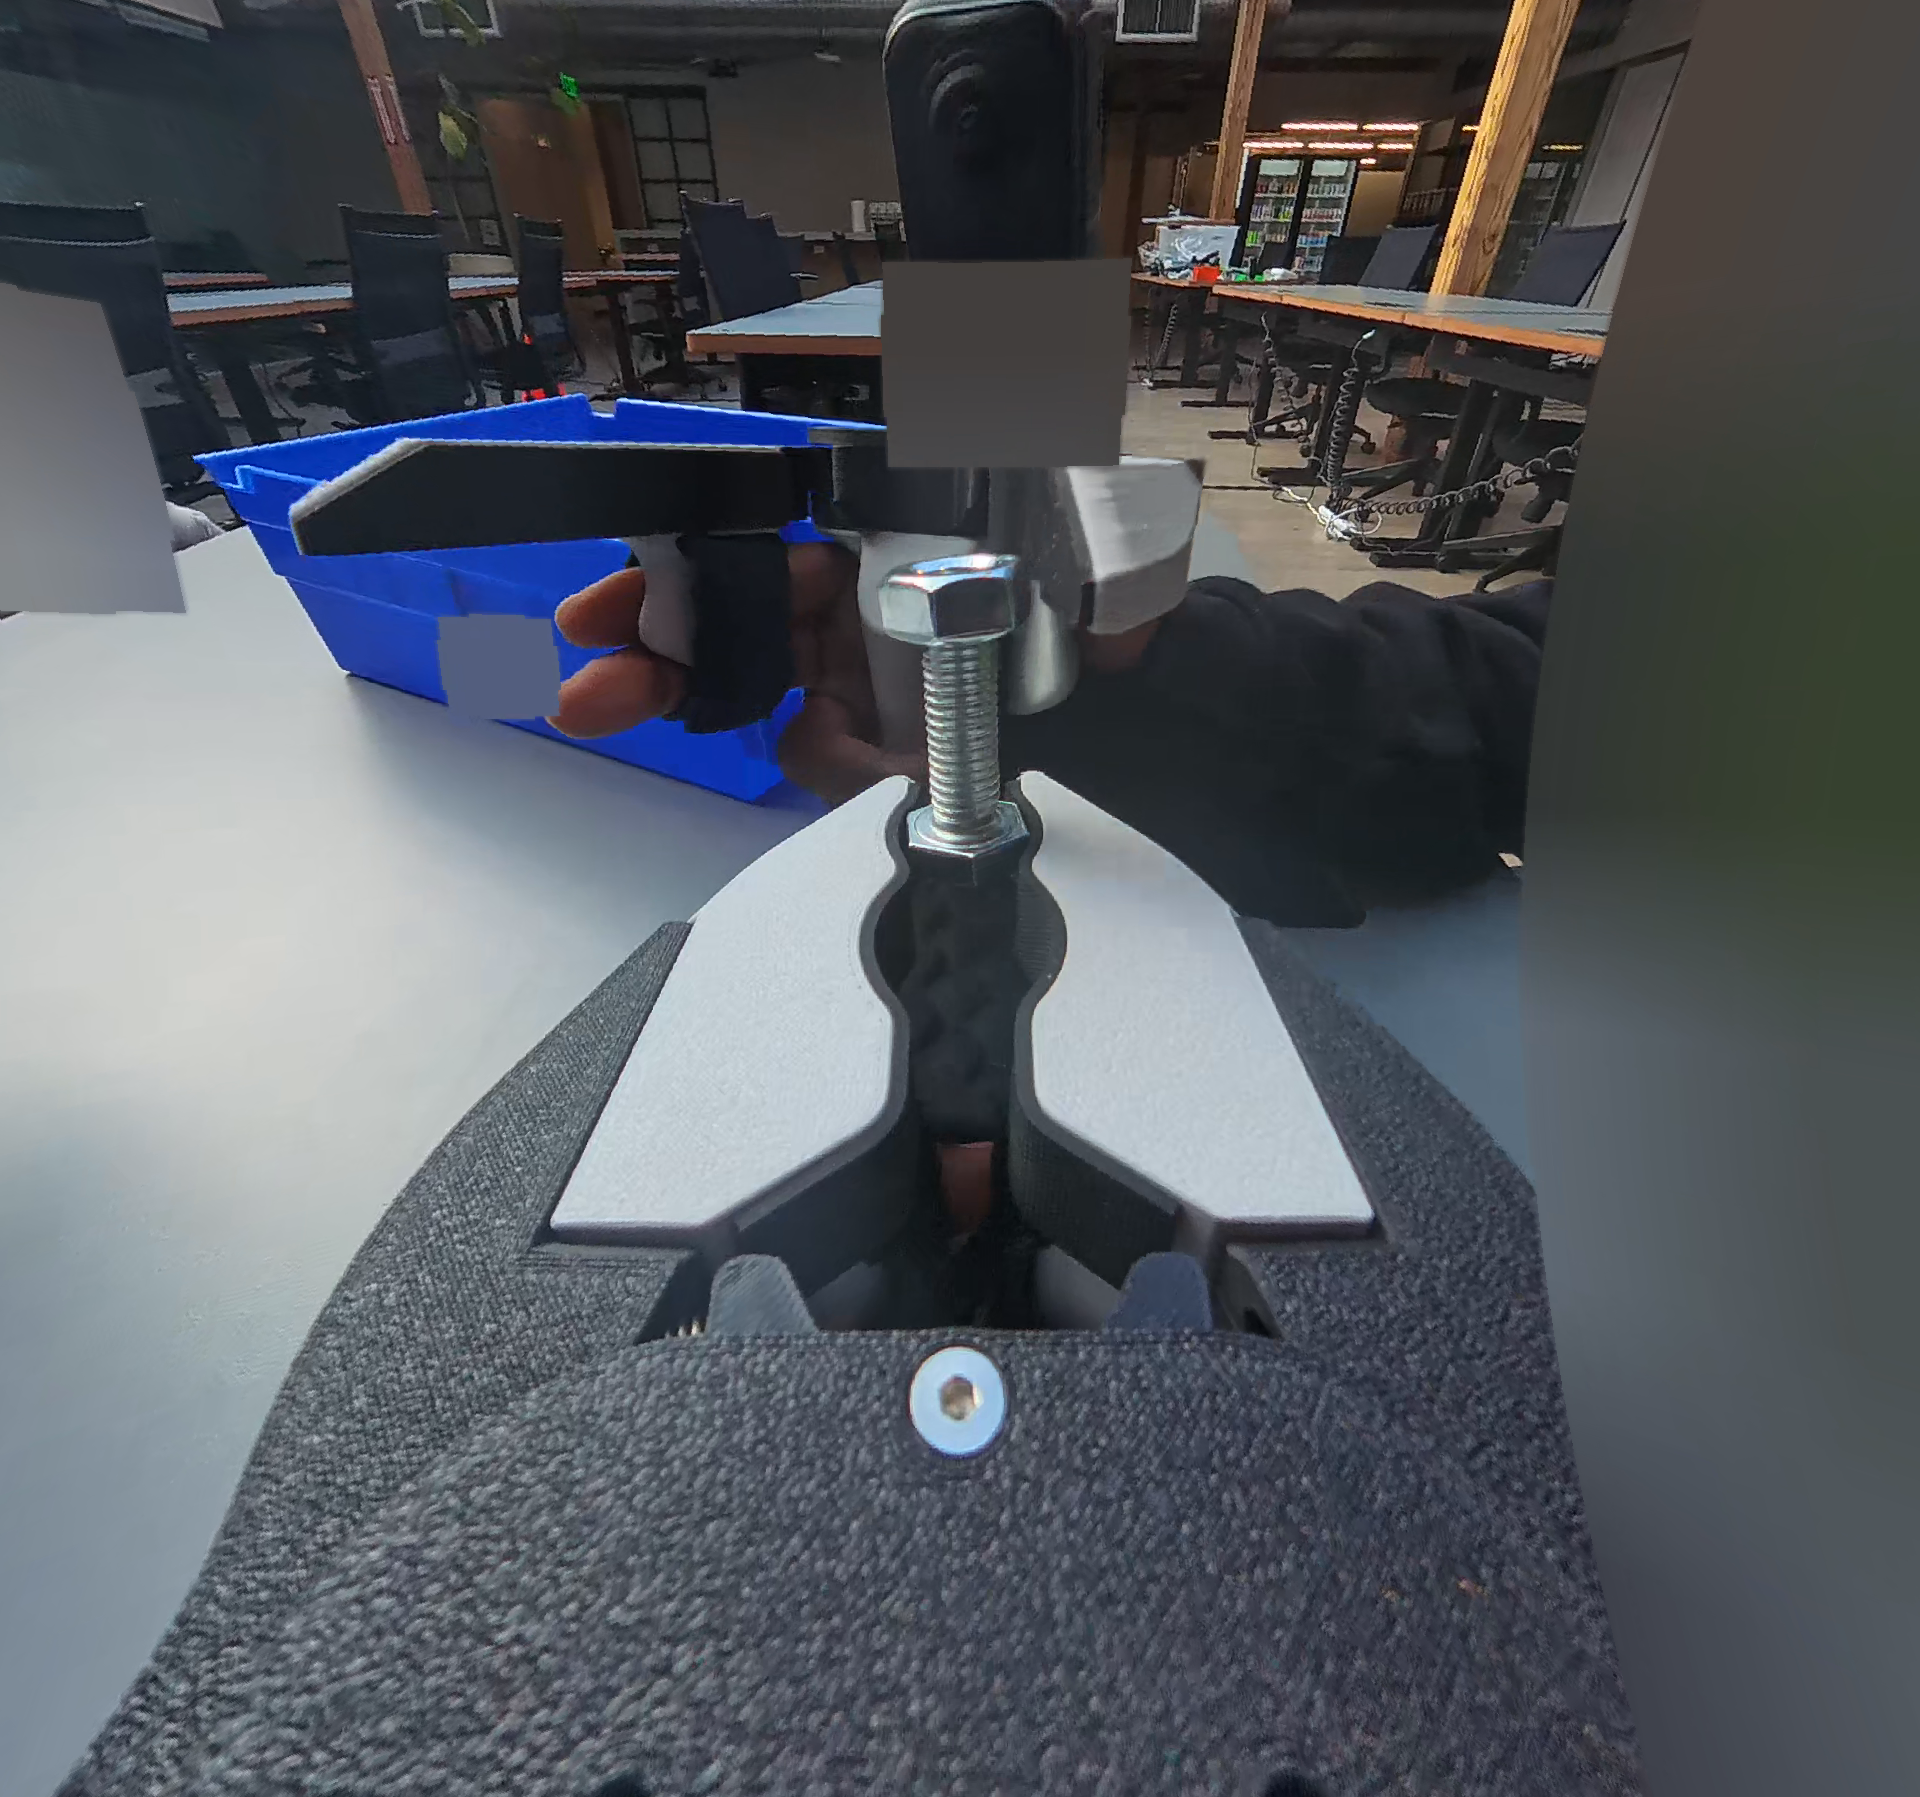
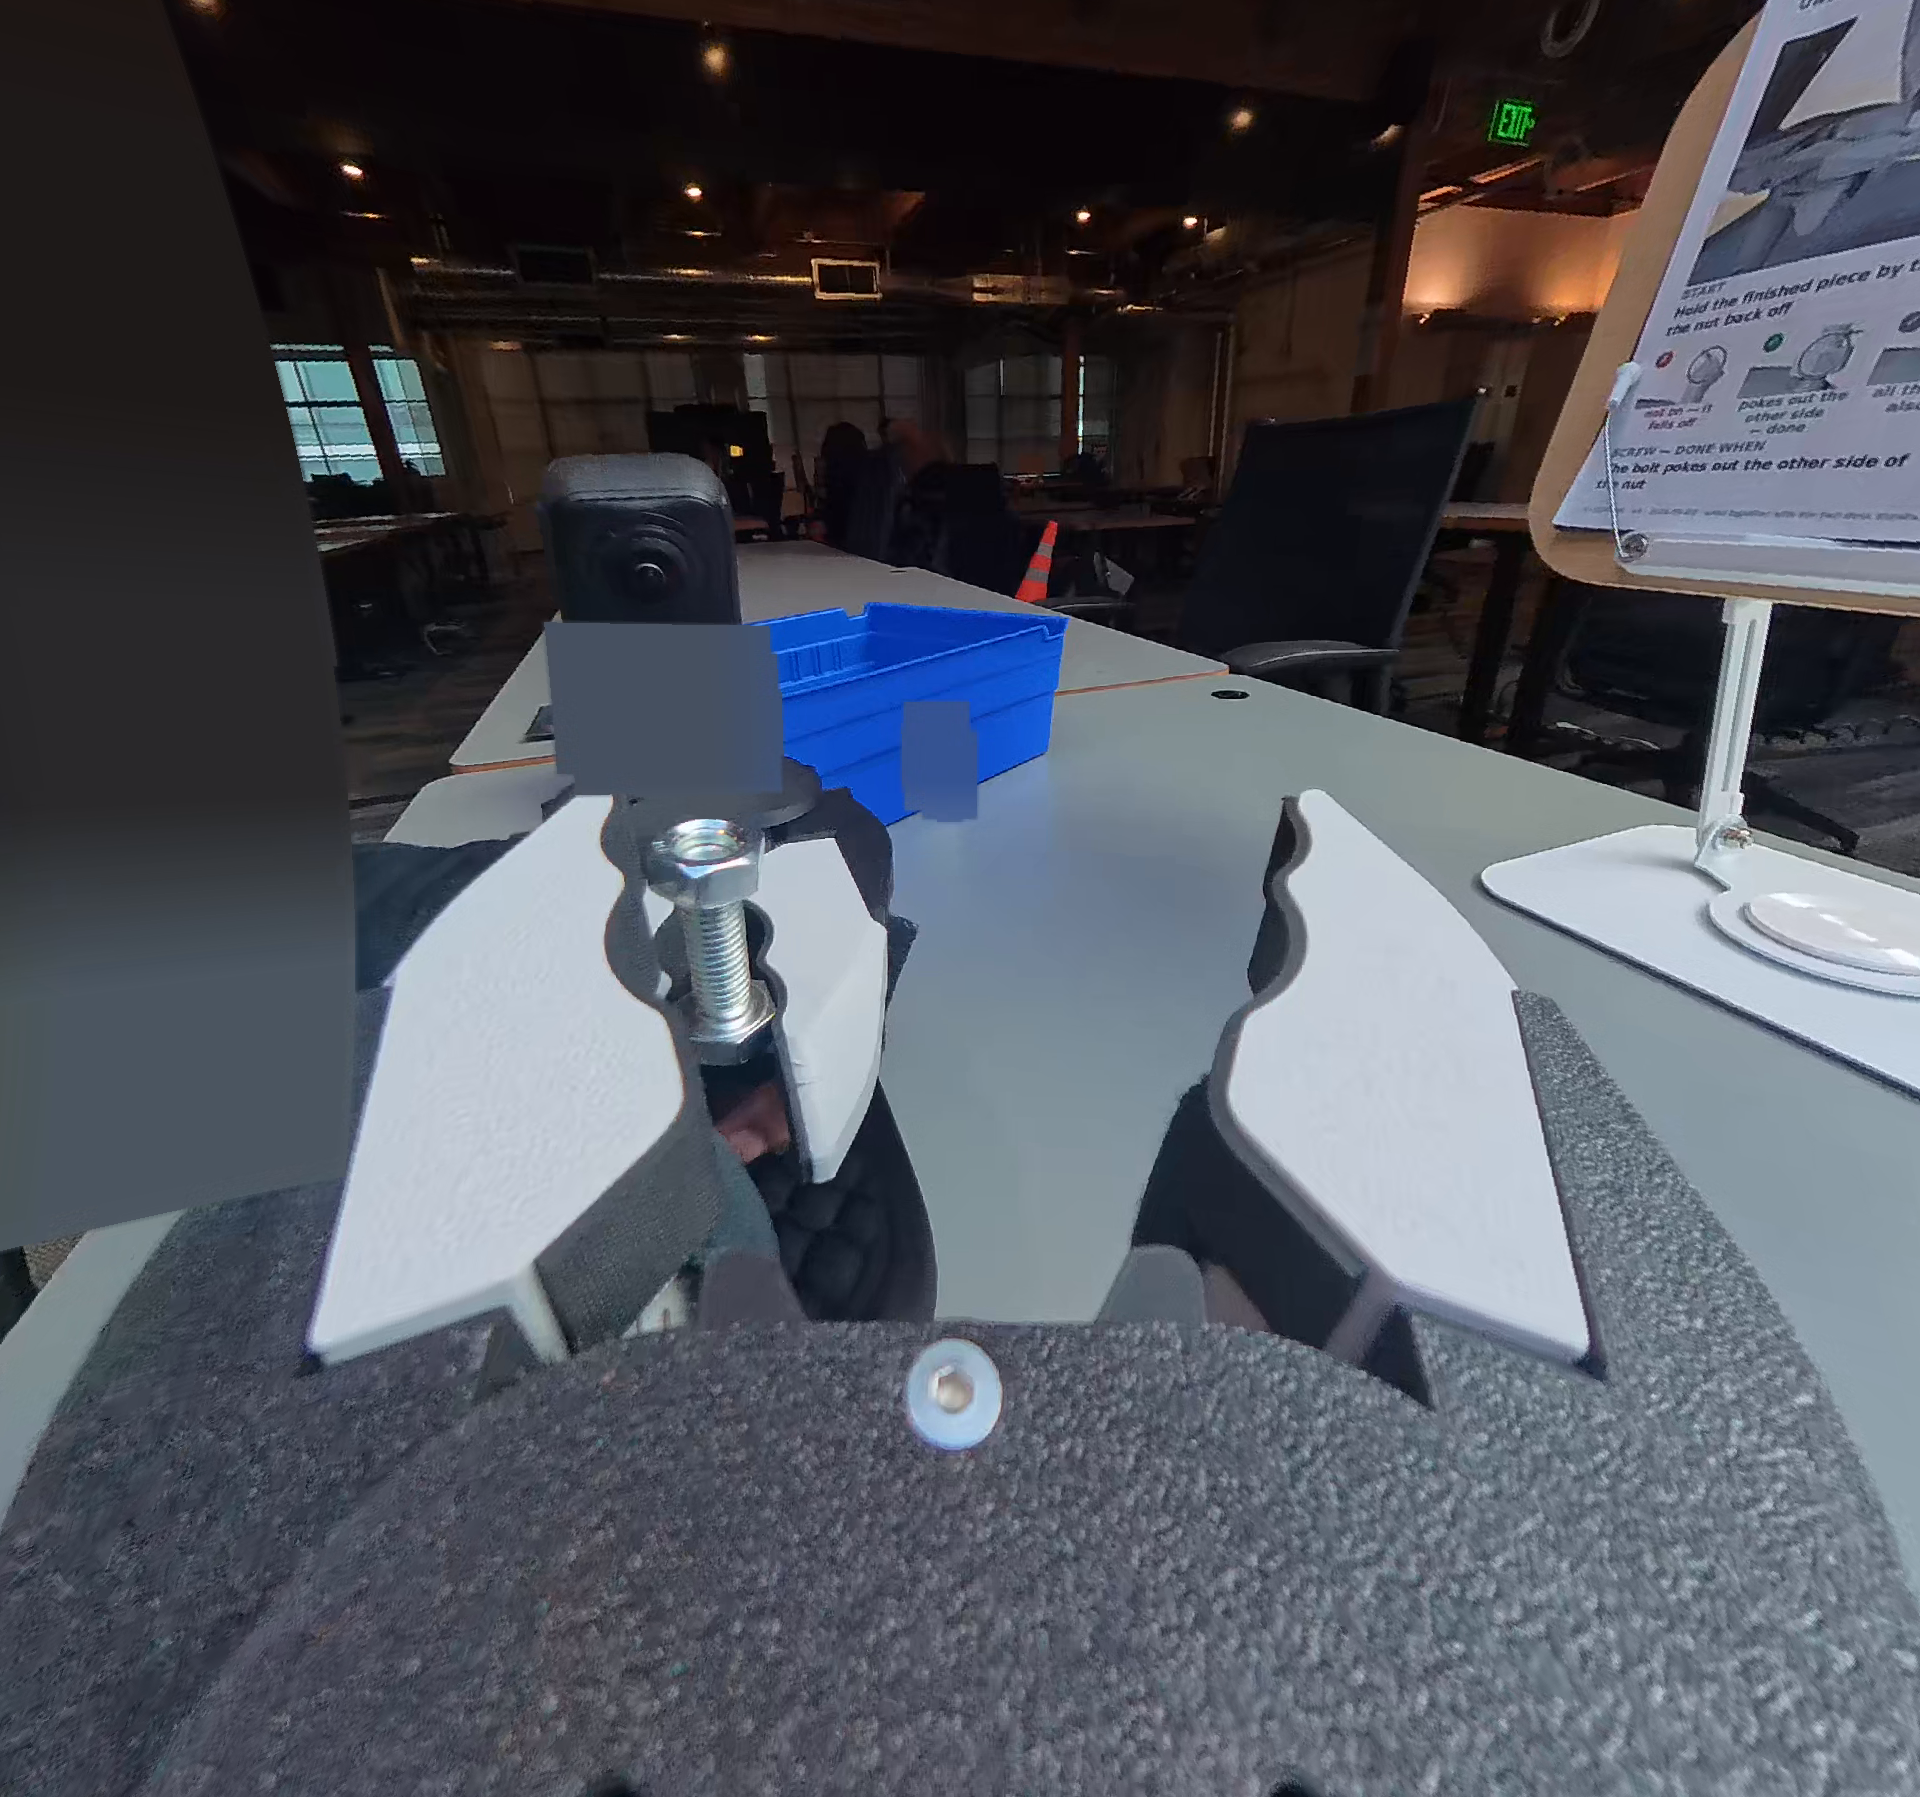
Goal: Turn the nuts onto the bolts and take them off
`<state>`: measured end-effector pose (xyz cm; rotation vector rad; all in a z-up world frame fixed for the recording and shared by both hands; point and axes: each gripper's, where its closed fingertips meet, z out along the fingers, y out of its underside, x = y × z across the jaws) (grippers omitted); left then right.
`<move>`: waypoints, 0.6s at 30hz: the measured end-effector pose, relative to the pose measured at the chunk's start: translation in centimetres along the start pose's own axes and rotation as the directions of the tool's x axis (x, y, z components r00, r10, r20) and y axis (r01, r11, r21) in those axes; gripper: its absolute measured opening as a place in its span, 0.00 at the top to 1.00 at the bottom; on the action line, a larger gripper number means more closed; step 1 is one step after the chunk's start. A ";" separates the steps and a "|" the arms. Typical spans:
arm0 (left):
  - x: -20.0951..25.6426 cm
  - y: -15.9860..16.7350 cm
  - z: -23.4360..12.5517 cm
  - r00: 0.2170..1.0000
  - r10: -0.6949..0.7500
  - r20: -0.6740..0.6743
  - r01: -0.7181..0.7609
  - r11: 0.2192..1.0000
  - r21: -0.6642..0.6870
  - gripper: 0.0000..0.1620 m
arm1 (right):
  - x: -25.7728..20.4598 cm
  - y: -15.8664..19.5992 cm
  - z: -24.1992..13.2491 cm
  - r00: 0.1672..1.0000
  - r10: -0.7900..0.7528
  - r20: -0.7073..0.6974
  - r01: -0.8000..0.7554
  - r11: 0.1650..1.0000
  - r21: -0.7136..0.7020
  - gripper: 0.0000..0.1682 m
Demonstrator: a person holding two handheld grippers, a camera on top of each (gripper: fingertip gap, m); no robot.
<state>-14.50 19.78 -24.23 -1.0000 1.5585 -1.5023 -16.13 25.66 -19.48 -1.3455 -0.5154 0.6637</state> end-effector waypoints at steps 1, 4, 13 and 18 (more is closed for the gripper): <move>0.0 0.0 0.0 1.000 0.002 -0.002 -0.002 1.000 -0.002 0.91 | 0.0 0.1 0.0 1.000 -0.004 0.002 0.004 1.000 -0.008 0.33; 0.0 -0.1 0.0 1.000 -0.004 -0.004 0.004 1.000 0.004 0.91 | 0.4 -0.2 -0.6 1.000 -0.009 -0.003 0.009 1.000 -0.006 0.33; -0.2 -0.2 -0.1 1.000 -0.019 -0.001 0.019 1.000 0.015 0.91 | -1.0 -1.2 -2.6 0.988 -0.030 0.152 0.047 0.993 -0.109 0.51; -0.4 -0.3 -0.2 0.999 -0.037 0.003 0.037 0.999 0.024 0.91 | -2.5 -3.1 -2.5 0.950 -0.073 0.302 0.221 0.842 -0.492 0.68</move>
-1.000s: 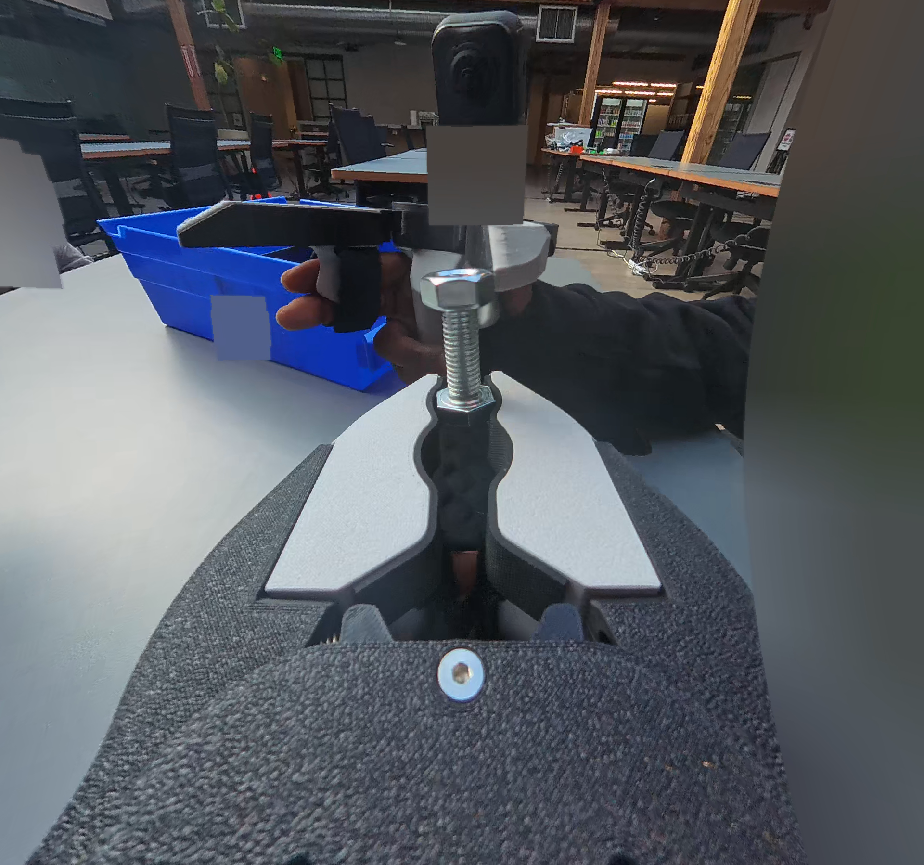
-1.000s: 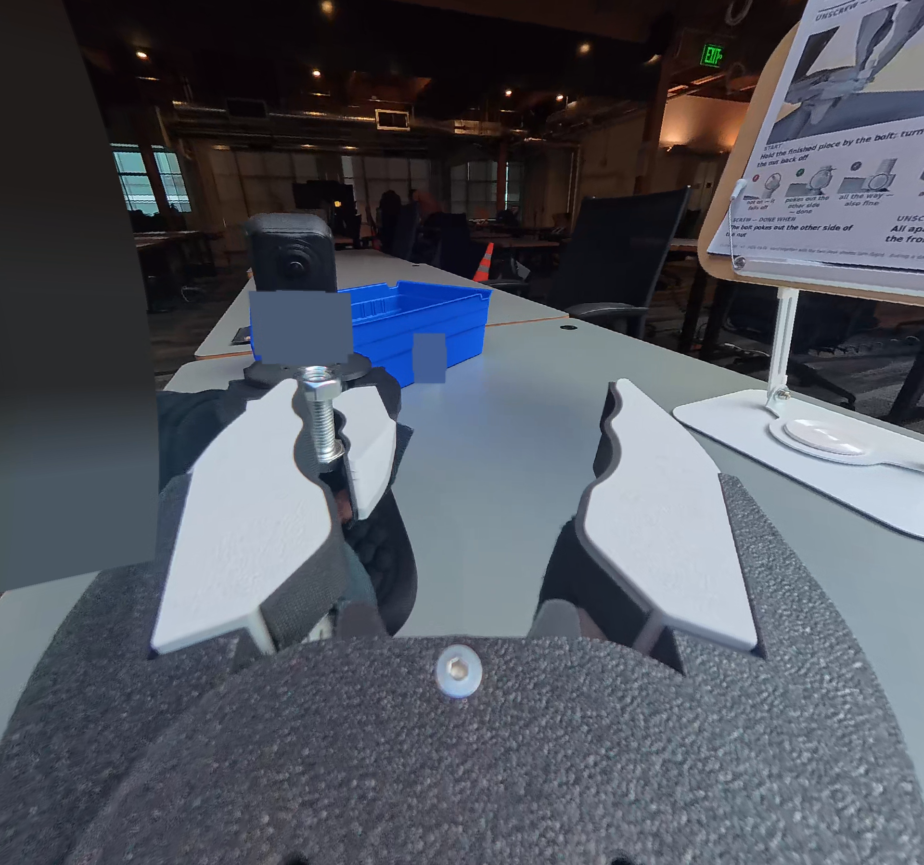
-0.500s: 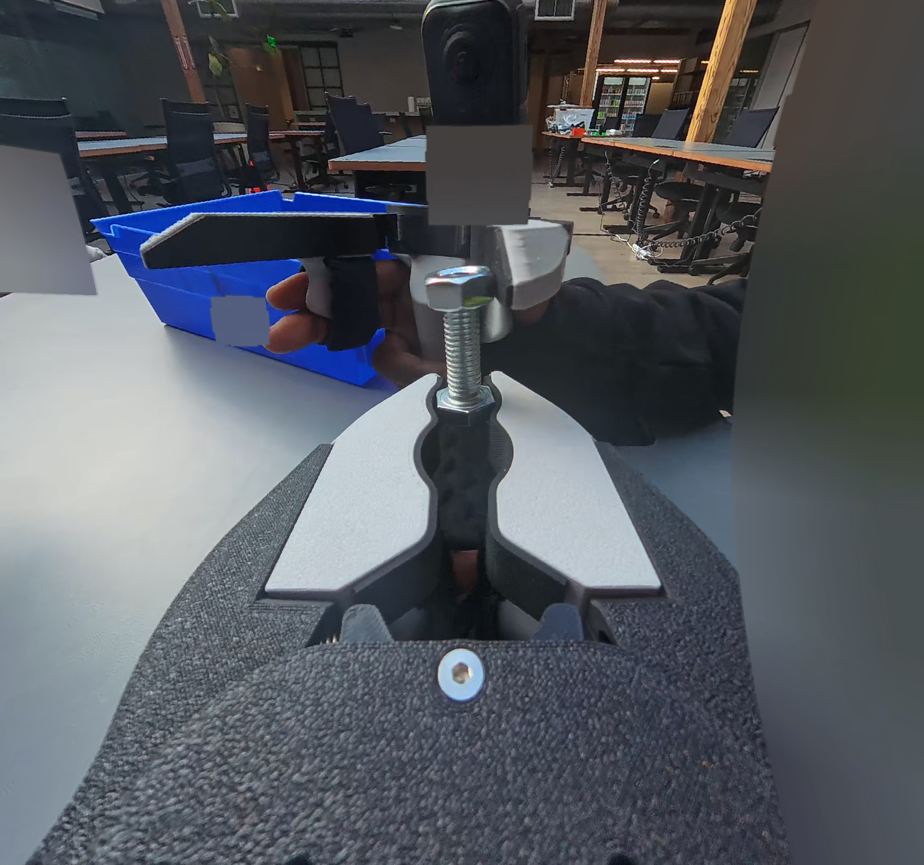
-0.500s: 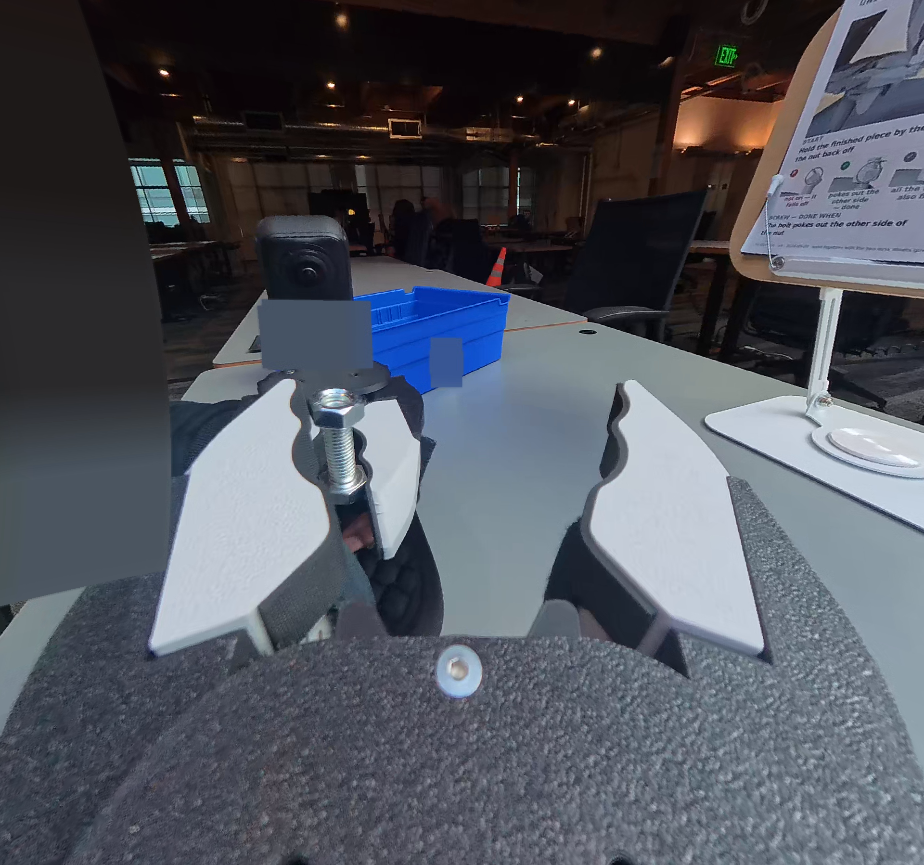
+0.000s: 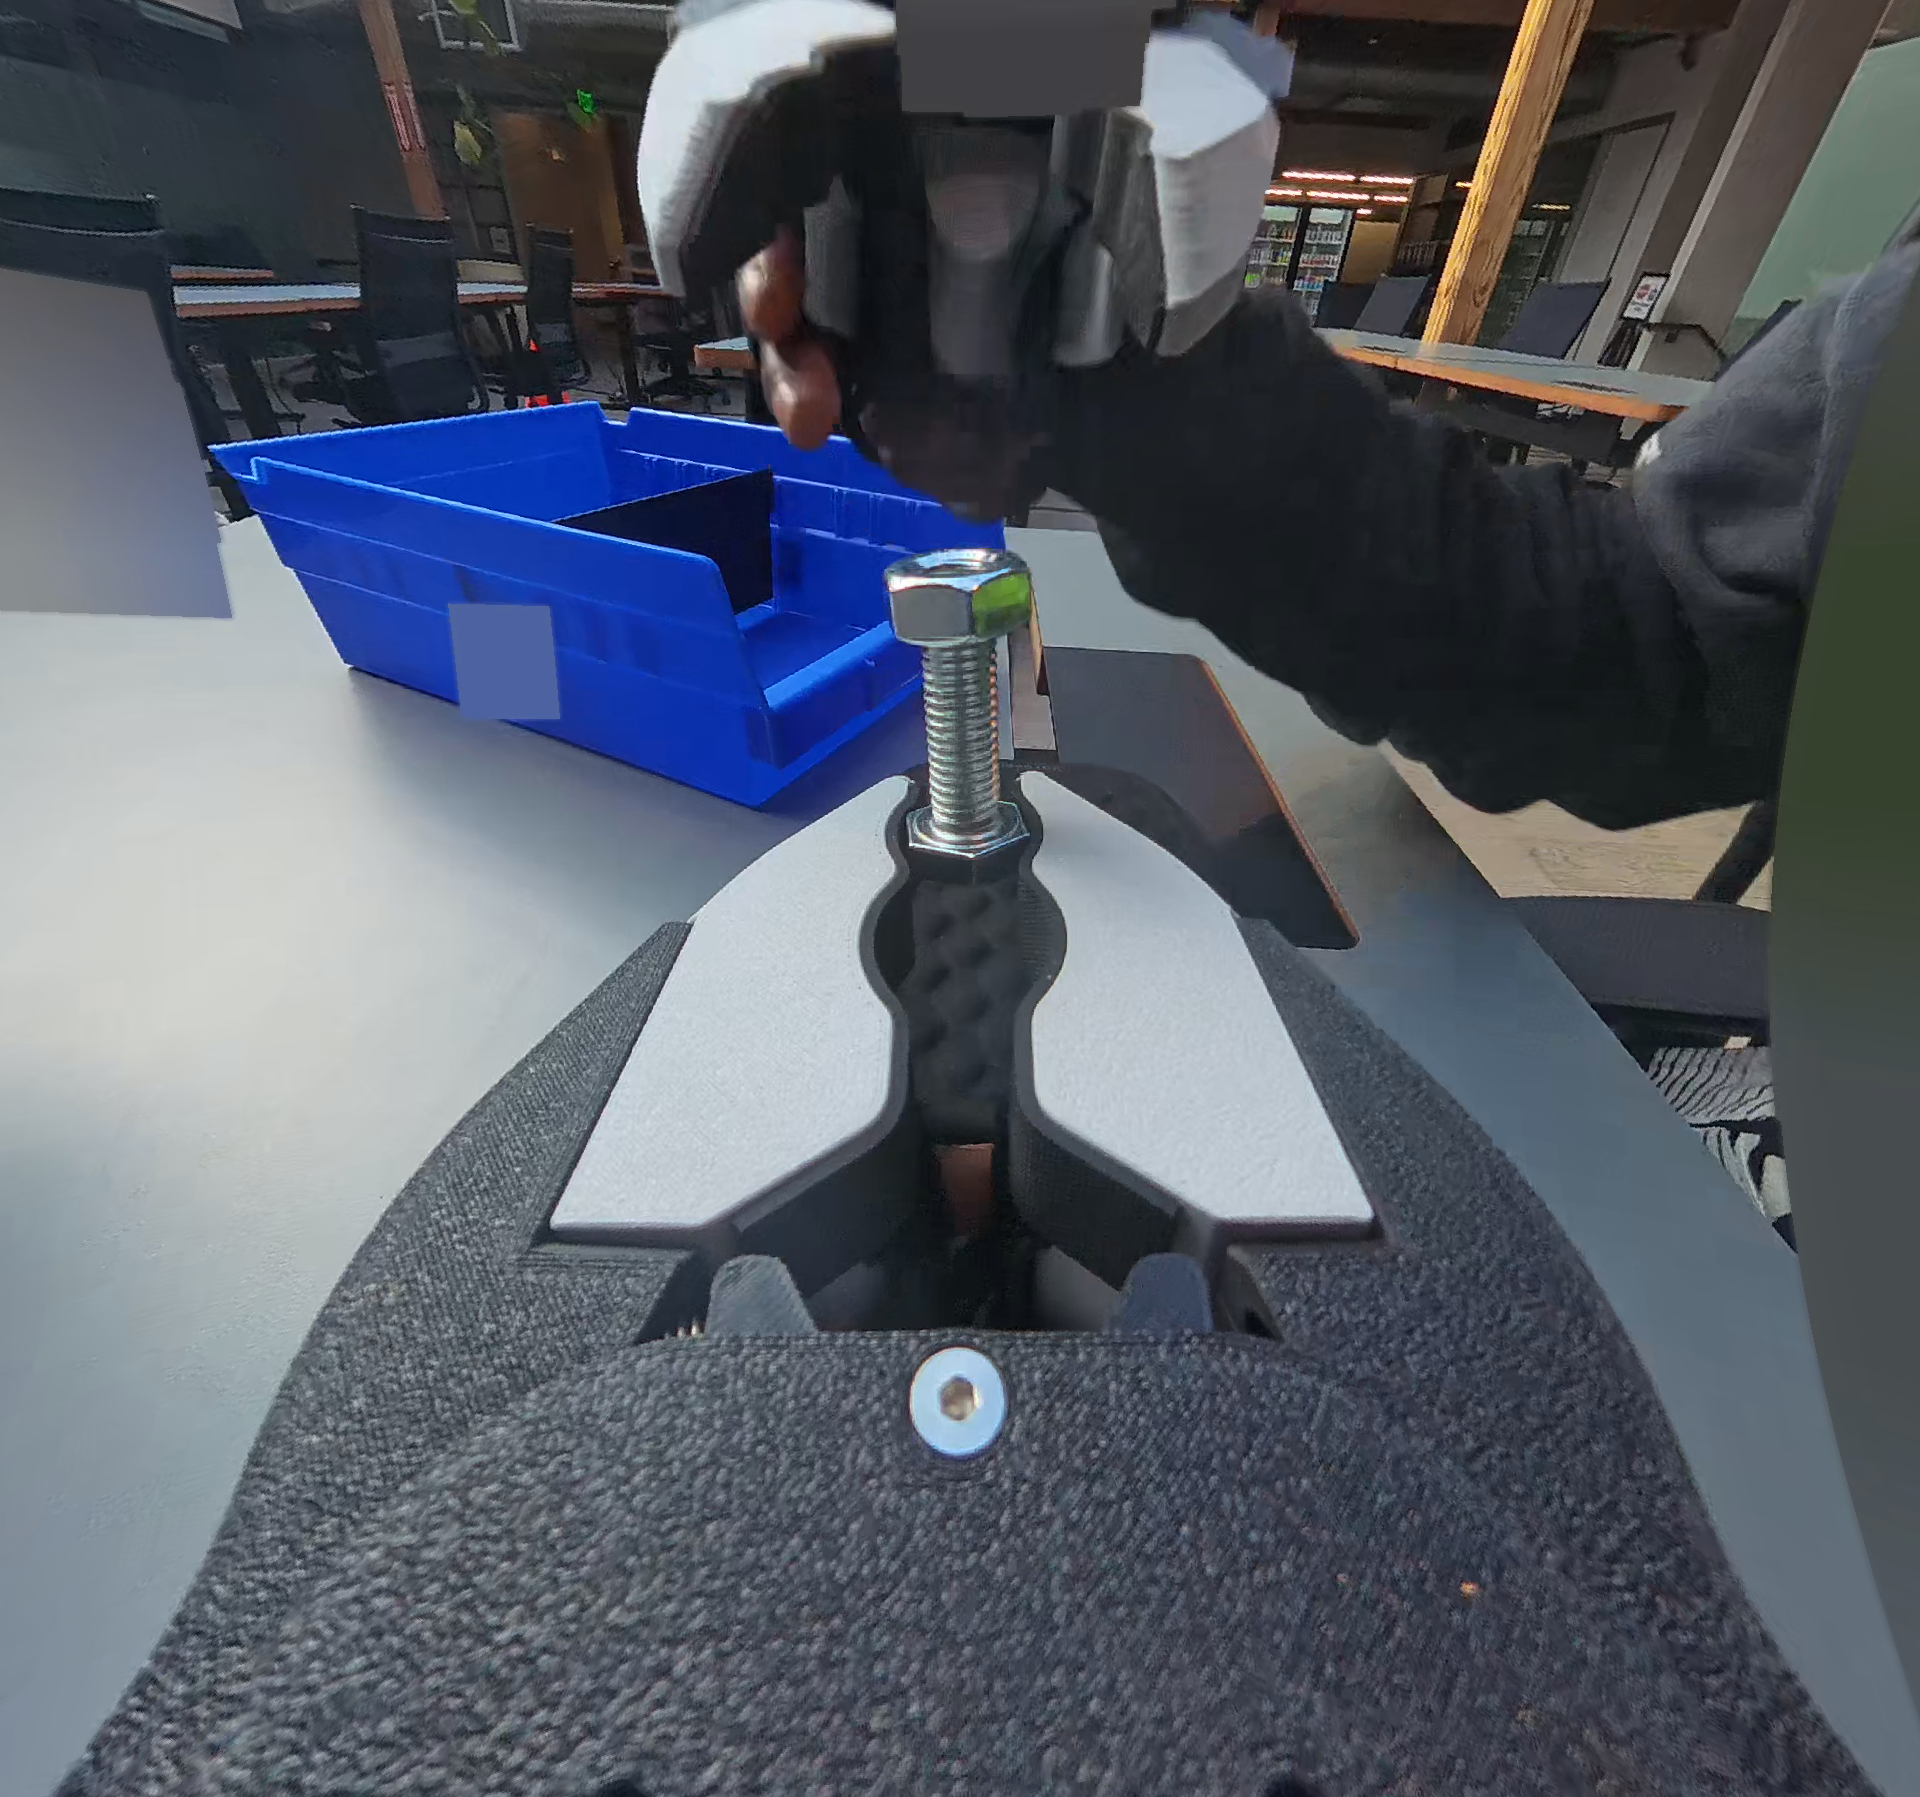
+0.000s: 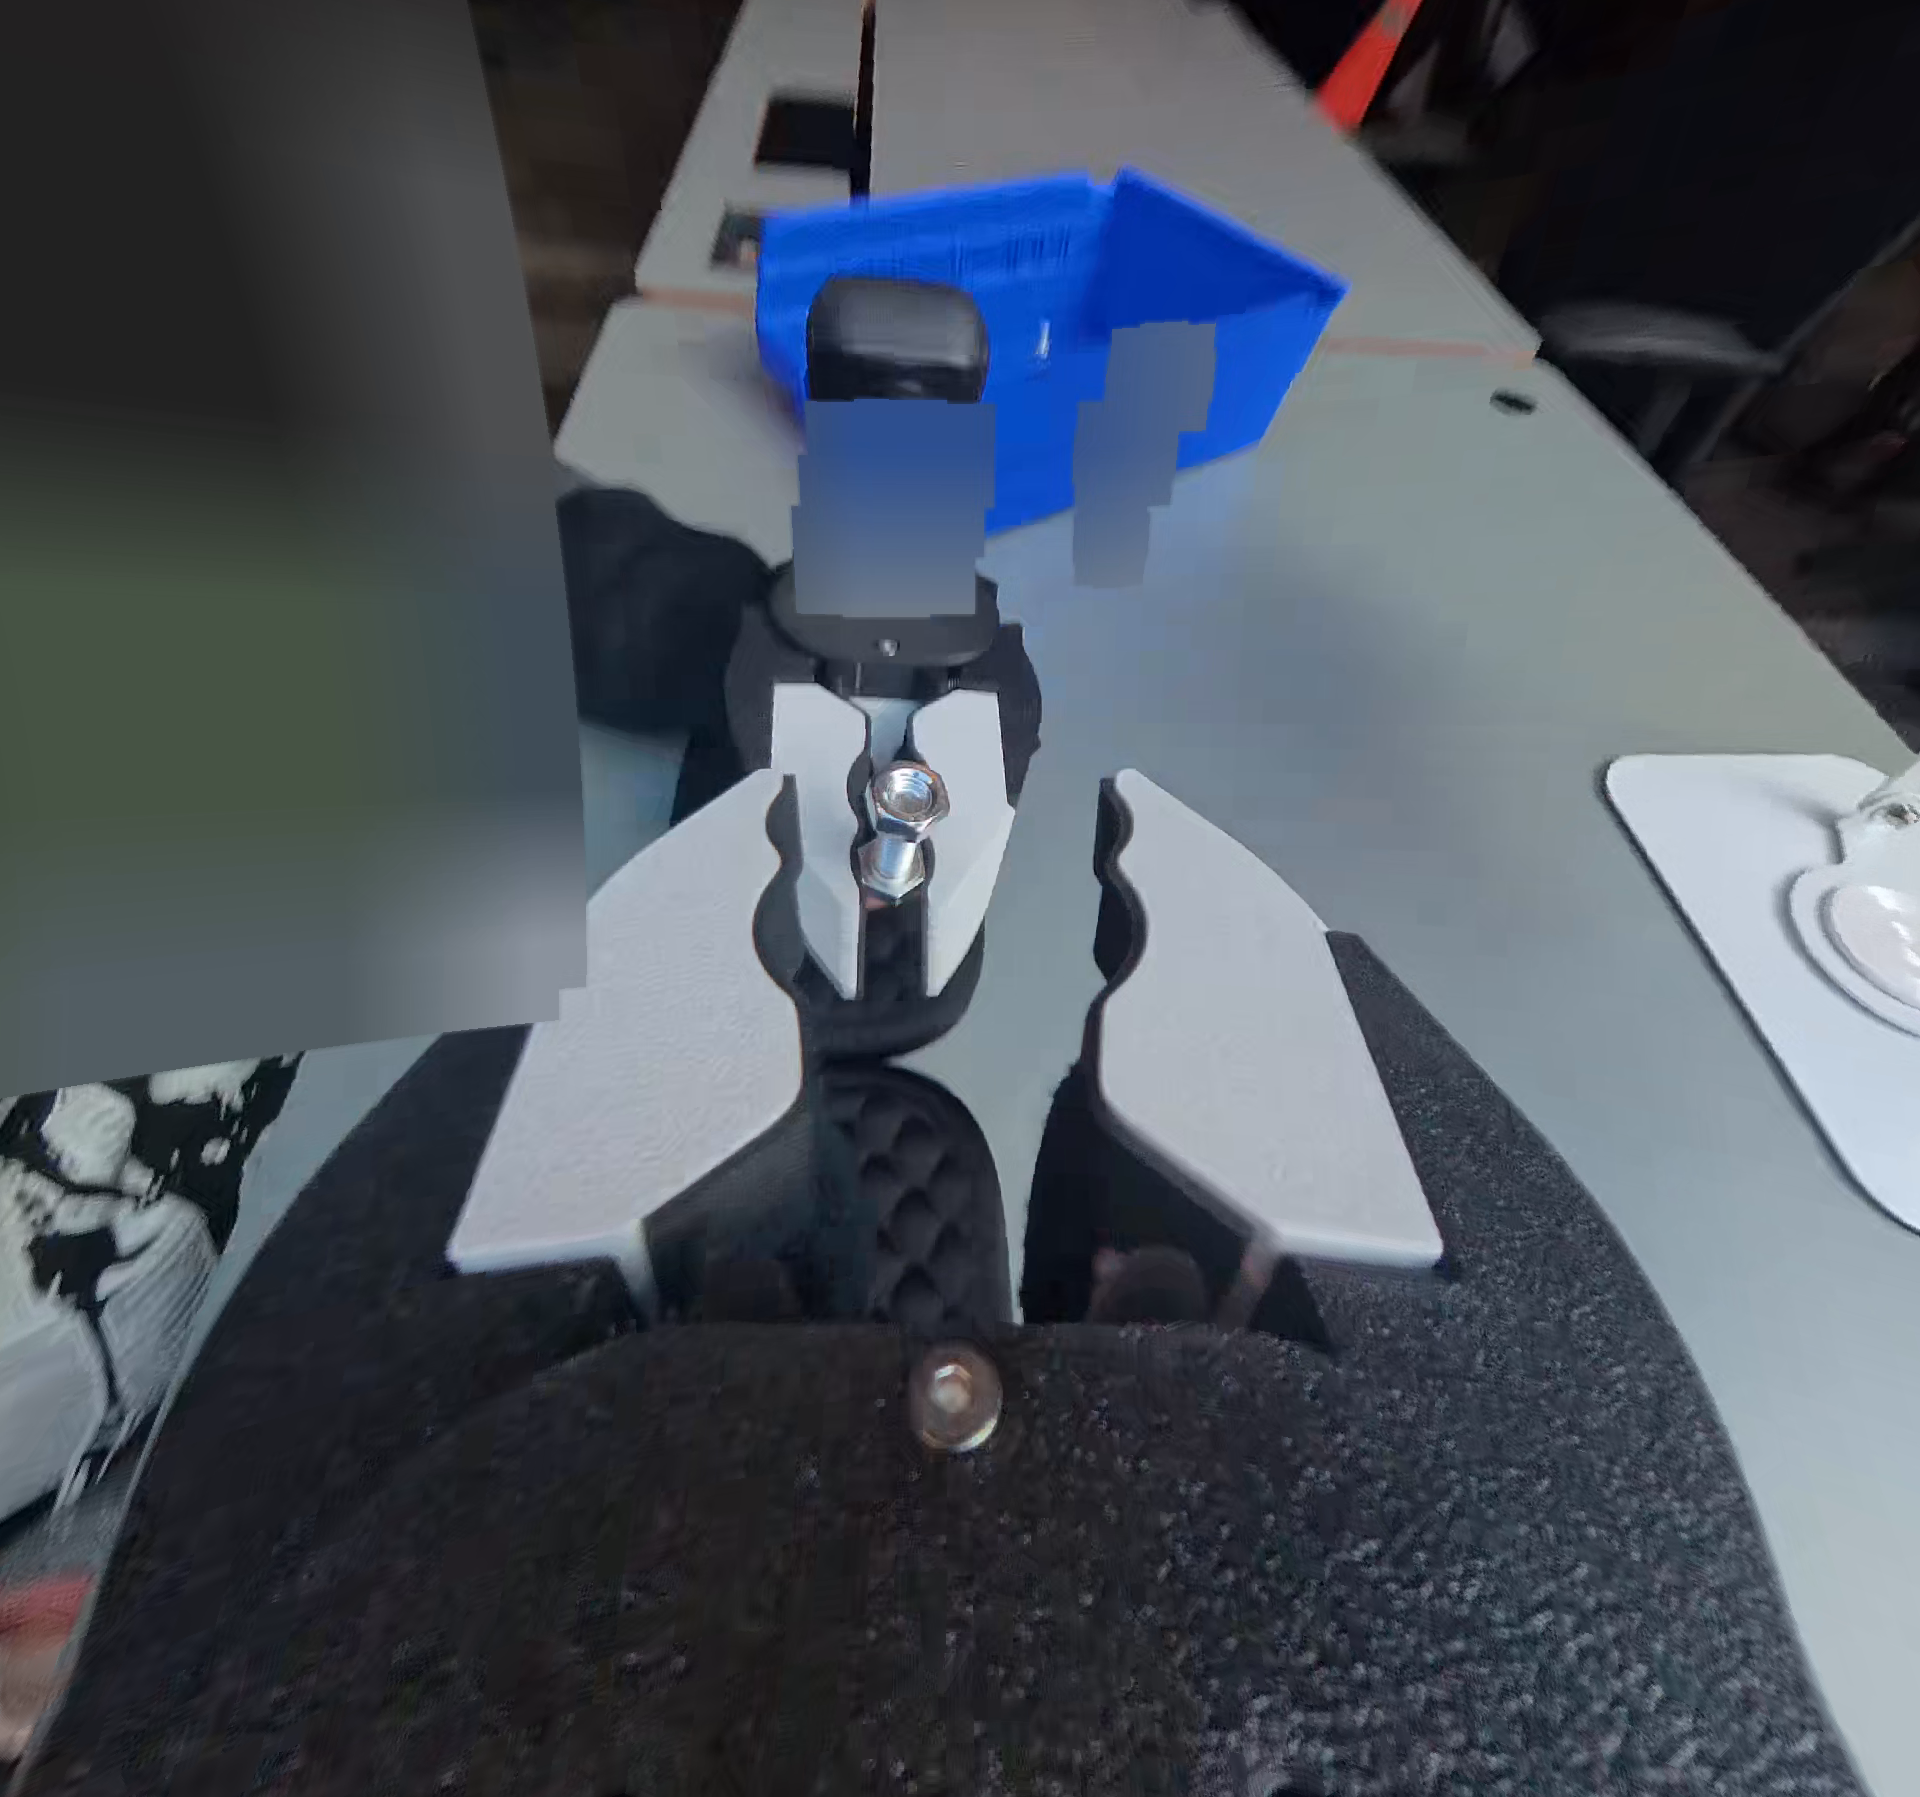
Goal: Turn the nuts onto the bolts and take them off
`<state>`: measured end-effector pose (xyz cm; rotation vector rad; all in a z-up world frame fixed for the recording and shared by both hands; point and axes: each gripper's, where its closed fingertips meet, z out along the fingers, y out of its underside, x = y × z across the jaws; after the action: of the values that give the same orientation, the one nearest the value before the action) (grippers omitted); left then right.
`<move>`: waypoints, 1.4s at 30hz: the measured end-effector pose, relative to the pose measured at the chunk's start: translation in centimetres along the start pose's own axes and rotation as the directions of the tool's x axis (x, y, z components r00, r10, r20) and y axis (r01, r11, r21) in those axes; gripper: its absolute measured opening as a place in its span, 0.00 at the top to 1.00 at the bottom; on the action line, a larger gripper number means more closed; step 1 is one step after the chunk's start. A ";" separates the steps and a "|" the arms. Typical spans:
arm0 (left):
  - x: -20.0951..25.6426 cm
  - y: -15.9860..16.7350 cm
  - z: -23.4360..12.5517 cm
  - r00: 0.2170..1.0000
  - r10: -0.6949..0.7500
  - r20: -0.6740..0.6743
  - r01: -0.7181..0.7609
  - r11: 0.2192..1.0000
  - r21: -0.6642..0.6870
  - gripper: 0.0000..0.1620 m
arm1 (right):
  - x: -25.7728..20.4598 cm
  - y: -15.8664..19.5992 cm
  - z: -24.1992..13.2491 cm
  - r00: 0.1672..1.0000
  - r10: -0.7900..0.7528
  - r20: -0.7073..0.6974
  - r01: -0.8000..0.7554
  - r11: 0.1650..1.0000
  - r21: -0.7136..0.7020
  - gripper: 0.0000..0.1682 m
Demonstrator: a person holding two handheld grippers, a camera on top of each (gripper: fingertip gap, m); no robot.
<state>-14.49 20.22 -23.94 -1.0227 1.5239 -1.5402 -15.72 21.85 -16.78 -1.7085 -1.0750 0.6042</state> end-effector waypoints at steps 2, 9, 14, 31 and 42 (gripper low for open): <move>0.0 0.0 0.0 1.000 0.000 -0.001 0.000 1.000 0.000 0.91 | -0.3 0.0 0.3 0.997 -0.049 0.066 0.063 0.969 -0.238 0.68; 0.1 0.0 0.0 1.000 0.001 -0.003 -0.001 1.000 0.003 0.91 | -1.5 2.0 1.9 0.949 -0.056 0.309 0.250 0.732 -0.634 0.74; 0.2 0.0 0.0 1.000 0.005 -0.006 -0.005 1.000 -0.001 0.91 | -1.3 2.0 3.0 0.939 -0.066 0.337 0.278 0.724 -0.632 0.83; 3.1 -0.4 -0.7 0.961 -0.014 -0.277 0.019 1.000 0.016 0.92 | -3.6 1.7 3.1 0.769 -0.345 0.538 0.621 0.604 -0.500 0.90; 5.3 -0.7 -1.9 0.891 -0.005 -0.454 0.030 0.998 0.048 0.91 | -5.0 1.0 3.7 0.628 -0.442 0.640 0.765 0.502 -0.404 0.90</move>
<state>-18.43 16.28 -22.95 -0.6698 1.7724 -1.9175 -20.70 19.11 -19.57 -1.5431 -2.3660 0.1204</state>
